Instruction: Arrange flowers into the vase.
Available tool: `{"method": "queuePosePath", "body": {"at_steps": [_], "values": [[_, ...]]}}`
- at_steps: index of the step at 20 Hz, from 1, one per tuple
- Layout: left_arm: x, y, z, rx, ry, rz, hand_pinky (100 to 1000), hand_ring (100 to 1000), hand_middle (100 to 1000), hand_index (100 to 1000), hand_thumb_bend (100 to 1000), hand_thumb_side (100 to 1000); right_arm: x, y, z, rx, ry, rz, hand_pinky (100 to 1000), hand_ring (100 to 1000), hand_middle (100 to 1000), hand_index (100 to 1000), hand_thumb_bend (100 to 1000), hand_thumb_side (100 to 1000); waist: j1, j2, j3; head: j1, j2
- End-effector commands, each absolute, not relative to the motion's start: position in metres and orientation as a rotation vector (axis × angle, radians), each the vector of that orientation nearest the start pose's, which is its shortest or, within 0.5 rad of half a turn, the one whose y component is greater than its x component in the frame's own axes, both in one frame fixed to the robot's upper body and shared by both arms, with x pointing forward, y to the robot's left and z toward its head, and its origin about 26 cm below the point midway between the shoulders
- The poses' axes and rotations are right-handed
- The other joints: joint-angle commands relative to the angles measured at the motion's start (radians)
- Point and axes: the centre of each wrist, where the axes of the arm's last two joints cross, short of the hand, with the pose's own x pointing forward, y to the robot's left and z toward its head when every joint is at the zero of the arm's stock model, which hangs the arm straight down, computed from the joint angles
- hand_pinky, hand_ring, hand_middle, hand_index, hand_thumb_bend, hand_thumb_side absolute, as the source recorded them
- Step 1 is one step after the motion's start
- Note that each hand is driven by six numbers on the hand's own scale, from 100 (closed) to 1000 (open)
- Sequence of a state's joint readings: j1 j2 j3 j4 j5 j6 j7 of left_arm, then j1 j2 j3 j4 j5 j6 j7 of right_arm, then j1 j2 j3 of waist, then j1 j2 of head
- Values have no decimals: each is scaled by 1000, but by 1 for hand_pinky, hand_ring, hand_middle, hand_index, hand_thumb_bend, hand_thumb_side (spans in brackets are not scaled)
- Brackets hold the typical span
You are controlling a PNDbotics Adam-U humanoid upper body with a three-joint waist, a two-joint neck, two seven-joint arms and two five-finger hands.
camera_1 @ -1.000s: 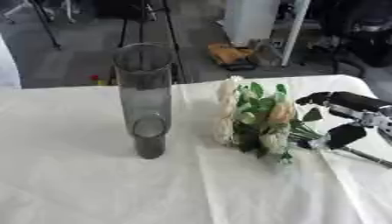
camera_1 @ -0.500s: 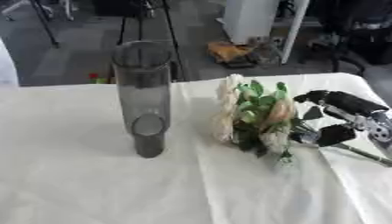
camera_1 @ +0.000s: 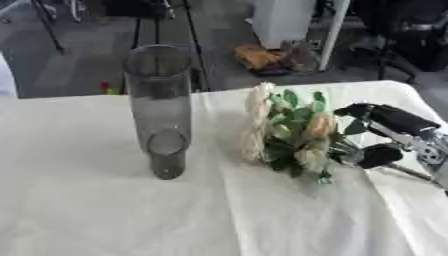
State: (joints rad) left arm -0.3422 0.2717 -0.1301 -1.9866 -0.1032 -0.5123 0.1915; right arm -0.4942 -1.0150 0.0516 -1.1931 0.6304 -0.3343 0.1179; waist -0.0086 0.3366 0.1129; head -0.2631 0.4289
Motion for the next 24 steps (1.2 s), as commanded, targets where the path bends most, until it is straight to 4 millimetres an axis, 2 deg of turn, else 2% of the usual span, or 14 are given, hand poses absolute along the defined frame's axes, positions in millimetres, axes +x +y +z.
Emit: {"method": "queuePosePath", "body": {"at_steps": [1,18,24], "values": [[301,215,202,-20,3395,376,666,1000,932,961,100,974,352,-496,244,-1304,-1380,1373,884,935,856,961,390,592,-1,-16,1,-5,-10],[301,213,202,-19,3389,385,667,1000,935,962,100,988,353,-500,234,-1347,-1351,1395,878,933,878,949,324,560,1,3,7,-18,-22],[301,211,201,-11,3387,392,667,1000,936,962,100,989,352,-507,232,-1388,-1327,1370,877,932,885,945,279,559,4,9,16,-32,-29]]}}
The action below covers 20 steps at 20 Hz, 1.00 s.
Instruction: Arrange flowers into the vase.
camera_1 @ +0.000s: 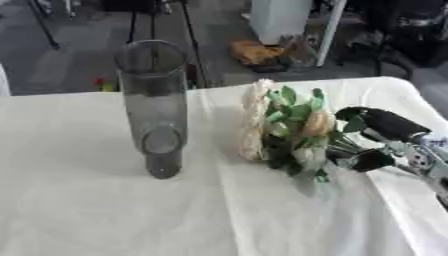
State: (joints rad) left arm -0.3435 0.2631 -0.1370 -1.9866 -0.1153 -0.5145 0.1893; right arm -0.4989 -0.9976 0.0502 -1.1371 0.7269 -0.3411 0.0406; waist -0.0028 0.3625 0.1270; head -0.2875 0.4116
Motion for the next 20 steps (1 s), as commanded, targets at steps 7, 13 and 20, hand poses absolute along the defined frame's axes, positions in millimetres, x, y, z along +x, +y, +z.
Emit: {"method": "queuePosePath", "body": {"at_steps": [7,13,20], "values": [[301,210,201,-5,3380,403,668,1000,938,962,100,990,350,-514,230,-1421,-1323,1351,874,930,880,941,251,576,0,-8,5,-18,-18],[301,209,201,-3,3375,412,668,1000,939,963,100,991,350,-519,227,-1442,-1309,1330,865,926,881,938,230,567,1,2,16,-31,-31],[301,208,201,-2,3374,420,668,1000,940,963,100,996,352,-518,227,-1401,-1300,1362,857,908,857,929,212,542,-2,8,20,-33,-33]]}}
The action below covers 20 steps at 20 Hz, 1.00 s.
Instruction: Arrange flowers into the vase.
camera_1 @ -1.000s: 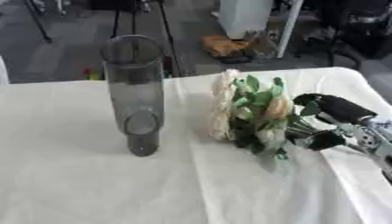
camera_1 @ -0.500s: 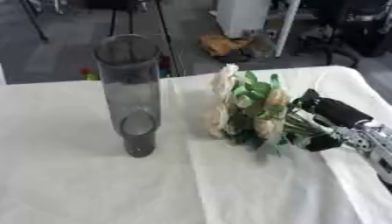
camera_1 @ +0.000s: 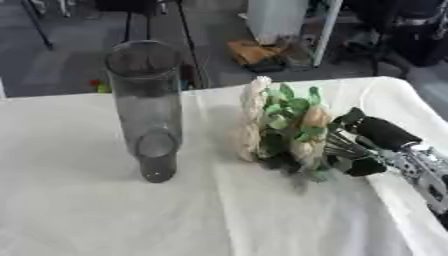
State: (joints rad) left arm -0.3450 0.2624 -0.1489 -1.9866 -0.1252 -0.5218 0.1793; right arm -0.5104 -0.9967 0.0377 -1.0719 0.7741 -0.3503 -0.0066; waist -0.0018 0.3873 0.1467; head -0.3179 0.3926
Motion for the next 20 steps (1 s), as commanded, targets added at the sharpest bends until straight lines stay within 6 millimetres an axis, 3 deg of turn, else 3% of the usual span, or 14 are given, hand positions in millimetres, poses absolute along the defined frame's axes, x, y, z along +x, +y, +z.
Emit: {"method": "queuePosePath", "body": {"at_steps": [1,6,15,20], "values": [[301,208,201,-2,3375,420,669,1000,940,963,100,996,352,-518,227,-1391,-1299,1363,855,904,850,927,211,538,-3,-16,1,-2,-15],[301,208,201,-7,3375,419,669,1000,940,963,100,995,352,-521,226,-1360,-1296,1363,814,852,775,902,186,520,-3,-16,-1,-2,-18],[301,208,201,-12,3373,417,670,1000,940,963,100,991,350,-523,222,-1349,-1282,1362,639,680,480,774,145,466,0,-15,-5,-1,-20],[301,208,201,-13,3372,415,670,1000,938,963,100,991,348,-525,219,-1357,-1275,1349,591,628,494,744,134,460,0,-13,-3,-4,-23]]}}
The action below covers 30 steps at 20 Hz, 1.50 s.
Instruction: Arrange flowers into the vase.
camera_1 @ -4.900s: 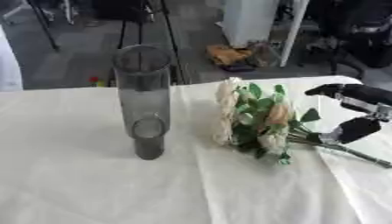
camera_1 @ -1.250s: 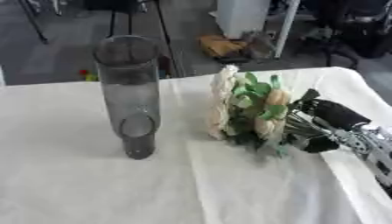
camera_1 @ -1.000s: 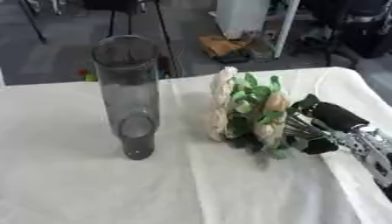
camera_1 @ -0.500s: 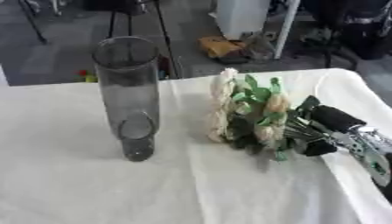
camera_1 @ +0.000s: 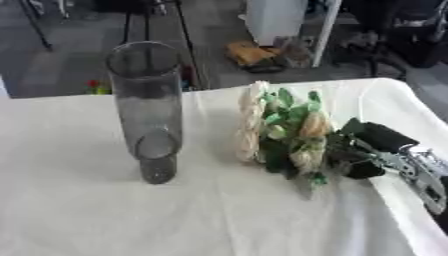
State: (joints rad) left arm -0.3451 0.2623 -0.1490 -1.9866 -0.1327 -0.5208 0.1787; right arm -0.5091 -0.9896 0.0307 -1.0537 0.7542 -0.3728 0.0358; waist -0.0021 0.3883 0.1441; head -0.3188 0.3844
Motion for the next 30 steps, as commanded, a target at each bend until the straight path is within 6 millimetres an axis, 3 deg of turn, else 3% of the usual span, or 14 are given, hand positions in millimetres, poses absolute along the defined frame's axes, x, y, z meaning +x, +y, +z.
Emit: {"method": "queuePosePath", "body": {"at_steps": [1,5,9,18,30], "values": [[301,208,201,-13,3371,414,670,1000,938,963,100,991,348,-525,219,-1357,-1273,1347,592,628,506,744,129,459,0,-13,0,-3,-15],[301,208,202,-16,3370,410,670,1000,939,963,100,991,348,-526,216,-1353,-1265,1340,579,618,502,738,123,453,-1,-10,3,-5,-17],[301,208,202,-19,3370,410,671,1000,939,963,100,990,348,-527,215,-1349,-1266,1334,511,568,450,696,100,438,-1,-9,3,-6,-17],[301,209,202,-21,3371,402,671,1000,938,963,100,986,347,-528,213,-1351,-1264,1308,349,467,320,486,100,373,0,-11,5,-9,-20],[301,208,203,-15,3368,398,671,1000,937,963,100,982,346,-532,208,-1336,-1277,1272,200,369,212,326,100,346,2,-12,9,-20,-27]]}}
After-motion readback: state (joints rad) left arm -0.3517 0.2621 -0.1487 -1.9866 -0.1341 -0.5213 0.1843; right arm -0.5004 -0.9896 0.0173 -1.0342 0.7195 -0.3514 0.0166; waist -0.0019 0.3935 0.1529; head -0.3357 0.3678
